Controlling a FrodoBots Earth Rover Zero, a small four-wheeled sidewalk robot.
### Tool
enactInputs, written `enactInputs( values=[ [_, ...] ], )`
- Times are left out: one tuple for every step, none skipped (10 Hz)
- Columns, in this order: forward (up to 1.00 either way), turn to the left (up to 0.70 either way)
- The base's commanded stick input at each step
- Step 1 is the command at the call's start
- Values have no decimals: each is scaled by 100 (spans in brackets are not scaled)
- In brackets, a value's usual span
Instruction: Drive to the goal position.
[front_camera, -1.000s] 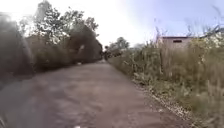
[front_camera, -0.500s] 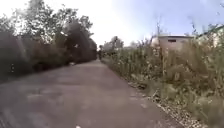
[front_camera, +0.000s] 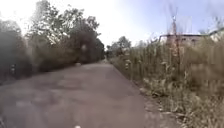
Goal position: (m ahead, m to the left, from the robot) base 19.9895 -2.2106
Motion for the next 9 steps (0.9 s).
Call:
enactInputs(
  values=[
    [100, -2],
    [100, -1],
    [100, -1],
    [100, -1],
    [100, -1],
    [100, -2],
    [100, -4],
    [100, -6],
    [100, -8]
  ],
)
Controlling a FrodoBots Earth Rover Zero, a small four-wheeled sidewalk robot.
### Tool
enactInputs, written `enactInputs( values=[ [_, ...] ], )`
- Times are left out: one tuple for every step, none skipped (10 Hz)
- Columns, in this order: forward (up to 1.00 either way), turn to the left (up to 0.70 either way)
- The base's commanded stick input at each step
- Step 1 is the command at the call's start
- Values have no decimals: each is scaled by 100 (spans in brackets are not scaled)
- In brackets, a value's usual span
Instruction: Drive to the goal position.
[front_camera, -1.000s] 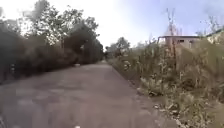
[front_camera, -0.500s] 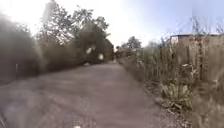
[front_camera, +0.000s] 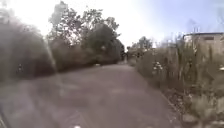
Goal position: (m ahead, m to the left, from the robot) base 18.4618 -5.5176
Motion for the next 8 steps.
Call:
enactInputs(
  values=[
    [100, -10],
    [100, -12],
    [100, -12],
    [100, -12],
    [100, -12],
    [100, -12],
    [100, -12],
    [100, -12]
  ],
)
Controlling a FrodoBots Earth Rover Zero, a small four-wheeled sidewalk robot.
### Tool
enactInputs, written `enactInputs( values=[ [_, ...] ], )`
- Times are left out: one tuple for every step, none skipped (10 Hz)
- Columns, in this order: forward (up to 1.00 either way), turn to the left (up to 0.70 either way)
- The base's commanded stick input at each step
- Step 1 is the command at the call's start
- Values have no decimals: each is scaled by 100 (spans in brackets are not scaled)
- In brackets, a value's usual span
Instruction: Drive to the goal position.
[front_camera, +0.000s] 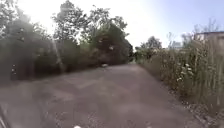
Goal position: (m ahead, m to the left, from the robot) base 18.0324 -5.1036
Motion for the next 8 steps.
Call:
enactInputs(
  values=[
    [100, -12],
    [100, -12],
    [100, -12],
    [100, -12],
    [100, -12],
    [100, -12],
    [100, -12],
    [100, -12]
  ],
)
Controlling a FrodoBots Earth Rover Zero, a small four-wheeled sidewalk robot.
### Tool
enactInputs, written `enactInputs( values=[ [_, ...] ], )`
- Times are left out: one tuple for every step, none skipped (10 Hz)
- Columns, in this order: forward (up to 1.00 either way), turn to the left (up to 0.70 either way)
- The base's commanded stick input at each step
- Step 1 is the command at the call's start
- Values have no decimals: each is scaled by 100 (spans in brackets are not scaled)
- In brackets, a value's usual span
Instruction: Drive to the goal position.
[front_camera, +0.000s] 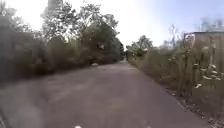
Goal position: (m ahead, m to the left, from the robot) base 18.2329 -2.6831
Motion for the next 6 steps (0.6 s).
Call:
enactInputs(
  values=[
    [100, -12],
    [100, -12],
    [100, -12],
    [100, -12],
    [100, -12],
    [100, -11]
  ],
)
